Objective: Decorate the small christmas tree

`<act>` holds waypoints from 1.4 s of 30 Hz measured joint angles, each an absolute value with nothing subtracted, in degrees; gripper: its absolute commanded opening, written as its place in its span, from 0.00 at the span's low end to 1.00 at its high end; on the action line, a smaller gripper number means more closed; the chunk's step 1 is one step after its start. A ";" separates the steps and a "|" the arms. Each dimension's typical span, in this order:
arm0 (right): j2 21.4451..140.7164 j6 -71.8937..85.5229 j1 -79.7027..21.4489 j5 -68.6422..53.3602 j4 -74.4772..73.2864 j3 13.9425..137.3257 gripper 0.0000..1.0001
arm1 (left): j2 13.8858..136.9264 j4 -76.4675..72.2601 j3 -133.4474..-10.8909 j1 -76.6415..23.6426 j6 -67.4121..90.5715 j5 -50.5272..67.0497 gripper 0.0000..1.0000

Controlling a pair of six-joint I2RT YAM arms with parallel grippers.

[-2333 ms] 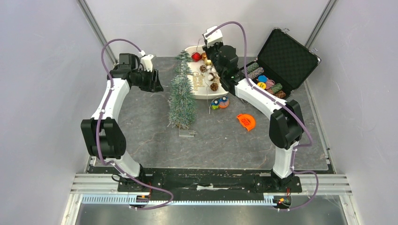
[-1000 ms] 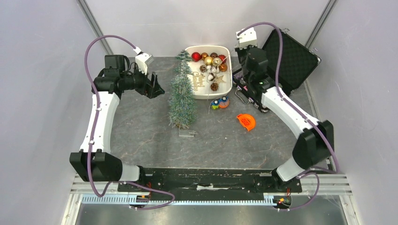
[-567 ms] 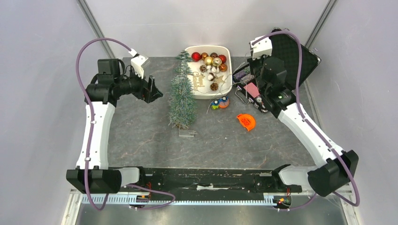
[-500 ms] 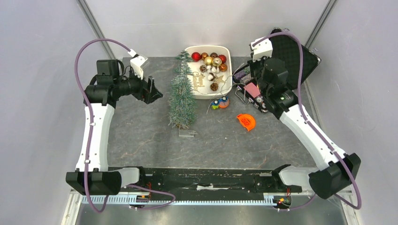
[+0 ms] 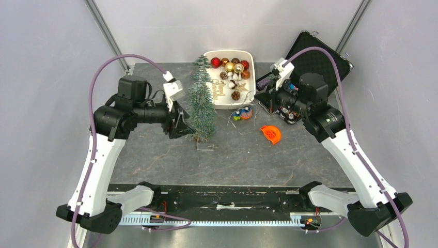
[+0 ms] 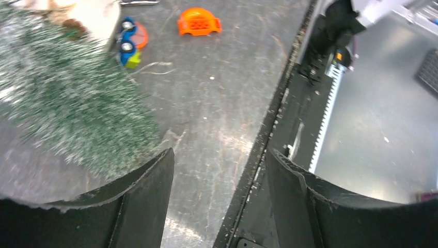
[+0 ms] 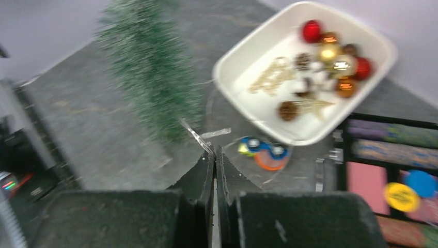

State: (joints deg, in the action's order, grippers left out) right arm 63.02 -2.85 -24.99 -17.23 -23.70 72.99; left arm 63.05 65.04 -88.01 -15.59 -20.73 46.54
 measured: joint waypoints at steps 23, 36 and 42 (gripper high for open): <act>55.61 40.62 -25.02 -39.11 11.22 50.02 0.00 | 73.30 47.70 -83.31 -49.52 -12.49 34.46 0.82; 53.91 48.03 -25.02 -35.48 17.02 46.00 0.00 | 71.99 20.18 -66.00 -51.16 -8.88 23.29 0.83; 53.95 49.08 -25.02 -35.44 18.33 46.00 0.00 | 73.25 10.66 -61.58 -51.53 -4.80 22.17 0.82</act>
